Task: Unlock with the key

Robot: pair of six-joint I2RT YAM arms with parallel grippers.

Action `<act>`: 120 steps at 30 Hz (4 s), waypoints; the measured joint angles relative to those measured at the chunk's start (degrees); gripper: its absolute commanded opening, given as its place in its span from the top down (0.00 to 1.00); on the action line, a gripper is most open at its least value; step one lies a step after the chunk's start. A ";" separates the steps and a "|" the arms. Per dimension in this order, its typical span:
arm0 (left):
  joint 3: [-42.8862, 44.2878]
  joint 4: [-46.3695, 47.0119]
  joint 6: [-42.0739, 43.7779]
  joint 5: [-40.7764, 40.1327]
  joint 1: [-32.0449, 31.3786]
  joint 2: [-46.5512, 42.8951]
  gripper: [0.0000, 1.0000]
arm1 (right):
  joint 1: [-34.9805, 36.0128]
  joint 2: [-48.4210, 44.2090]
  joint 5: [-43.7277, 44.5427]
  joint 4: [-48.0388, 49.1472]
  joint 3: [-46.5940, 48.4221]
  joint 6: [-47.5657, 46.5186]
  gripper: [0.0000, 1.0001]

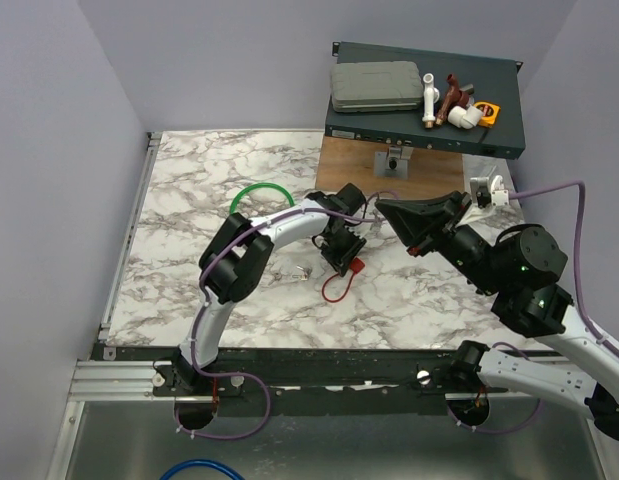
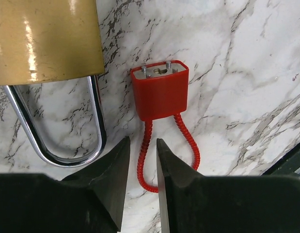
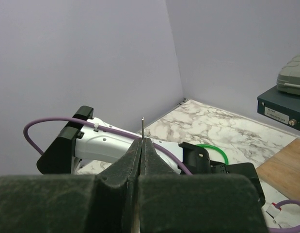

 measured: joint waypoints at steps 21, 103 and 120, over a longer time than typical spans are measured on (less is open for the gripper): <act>-4.35 6.12 6.49 -9.97 -5.46 -3.02 1.00 | 0.00 1.97 1.33 -1.09 5.40 -0.15 0.99; -34.27 7.48 88.72 3.87 -7.74 -98.60 1.00 | 0.44 17.25 -29.16 -25.92 7.04 -8.24 0.99; -32.44 9.75 91.32 8.57 -10.73 -96.41 1.00 | 0.44 13.07 -27.19 -18.62 4.79 -9.73 0.99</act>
